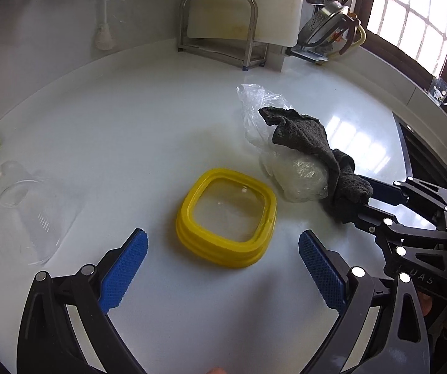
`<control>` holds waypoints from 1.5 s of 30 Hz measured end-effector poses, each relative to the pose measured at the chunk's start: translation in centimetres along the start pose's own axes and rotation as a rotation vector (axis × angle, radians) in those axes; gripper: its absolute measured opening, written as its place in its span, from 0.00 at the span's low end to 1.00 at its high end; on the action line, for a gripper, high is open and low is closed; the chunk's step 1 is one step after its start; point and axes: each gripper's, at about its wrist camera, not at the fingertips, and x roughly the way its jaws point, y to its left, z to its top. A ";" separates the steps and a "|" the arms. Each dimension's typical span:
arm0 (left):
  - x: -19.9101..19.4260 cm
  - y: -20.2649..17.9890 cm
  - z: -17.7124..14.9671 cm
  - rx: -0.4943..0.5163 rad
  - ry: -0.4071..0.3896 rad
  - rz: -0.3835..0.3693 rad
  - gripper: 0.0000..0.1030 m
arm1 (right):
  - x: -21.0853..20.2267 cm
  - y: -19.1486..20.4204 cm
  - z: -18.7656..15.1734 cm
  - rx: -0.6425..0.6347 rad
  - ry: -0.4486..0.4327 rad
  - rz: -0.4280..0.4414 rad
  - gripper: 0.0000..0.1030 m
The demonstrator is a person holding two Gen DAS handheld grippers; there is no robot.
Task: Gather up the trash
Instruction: 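Grasp the yellow plastic lid with the left tool while the right tool grasps the grey cloth, then carry the yellow lid and grey cloth over the mesh basket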
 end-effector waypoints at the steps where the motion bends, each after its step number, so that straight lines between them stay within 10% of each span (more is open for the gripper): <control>1: 0.2 -0.1 0.2 0.002 0.001 -0.004 0.93 | -0.2 -0.2 -0.1 0.006 0.000 0.008 0.31; 6: 1.0 -0.4 0.6 0.017 0.013 -0.004 0.93 | -1.8 -1.6 -0.5 0.055 -0.039 0.049 0.10; 23: 1.8 -0.6 1.1 0.055 0.006 0.005 0.65 | -8.1 -3.8 1.1 0.135 -0.252 0.104 0.09; 45: -6.9 -2.0 -2.2 0.014 -0.122 0.064 0.64 | -16.7 -0.4 7.0 0.028 -0.430 0.110 0.08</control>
